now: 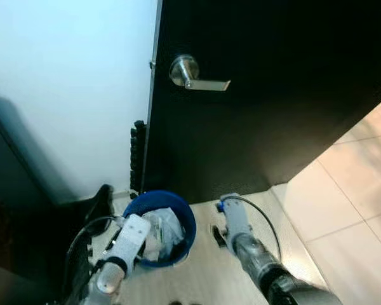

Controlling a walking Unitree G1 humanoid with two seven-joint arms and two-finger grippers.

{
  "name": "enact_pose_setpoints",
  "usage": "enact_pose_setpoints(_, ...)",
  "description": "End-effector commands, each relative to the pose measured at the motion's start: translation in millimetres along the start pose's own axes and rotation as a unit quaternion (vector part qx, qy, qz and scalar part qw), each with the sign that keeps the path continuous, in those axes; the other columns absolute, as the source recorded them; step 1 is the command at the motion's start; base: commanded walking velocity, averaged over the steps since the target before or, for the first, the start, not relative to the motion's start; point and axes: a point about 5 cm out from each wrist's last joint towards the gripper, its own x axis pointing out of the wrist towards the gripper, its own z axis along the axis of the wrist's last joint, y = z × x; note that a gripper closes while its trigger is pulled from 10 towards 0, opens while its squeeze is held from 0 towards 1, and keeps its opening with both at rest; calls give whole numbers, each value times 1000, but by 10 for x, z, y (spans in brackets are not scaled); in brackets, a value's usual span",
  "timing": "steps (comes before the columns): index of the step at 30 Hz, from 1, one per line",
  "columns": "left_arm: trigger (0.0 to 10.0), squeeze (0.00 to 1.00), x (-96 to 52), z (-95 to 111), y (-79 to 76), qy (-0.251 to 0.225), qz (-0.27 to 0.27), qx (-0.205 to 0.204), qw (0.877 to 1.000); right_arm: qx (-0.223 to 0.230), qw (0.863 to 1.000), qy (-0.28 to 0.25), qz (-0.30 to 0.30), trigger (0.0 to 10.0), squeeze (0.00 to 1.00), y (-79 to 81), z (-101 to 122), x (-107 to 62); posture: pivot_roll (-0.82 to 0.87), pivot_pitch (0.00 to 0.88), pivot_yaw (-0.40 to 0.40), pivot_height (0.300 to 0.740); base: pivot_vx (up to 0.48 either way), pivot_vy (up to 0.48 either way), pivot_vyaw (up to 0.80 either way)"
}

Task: Clean up the room

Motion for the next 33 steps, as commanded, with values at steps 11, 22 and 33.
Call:
enact_pose_setpoints(11,10000,0,-663,-1407,-33,346,46,-168,922,-9,982,185,-45,10000,0,-286,-1196,-355,62,0,-97,739,-49,0,0)
enact_pose_setpoints(22,10000,0,-909,-1626,-168,381,12,-130,915,-39,981,191,-23,10000,0,-227,-1212,-356,83,0,-106,739,-307,0,0)
enact_pose_setpoints(33,10000,0,-829,-1566,-140,375,8,-124,919,-83,981,178,-7,10000,0,-214,-1131,-320,80,0,-112,739,-332,0,0)
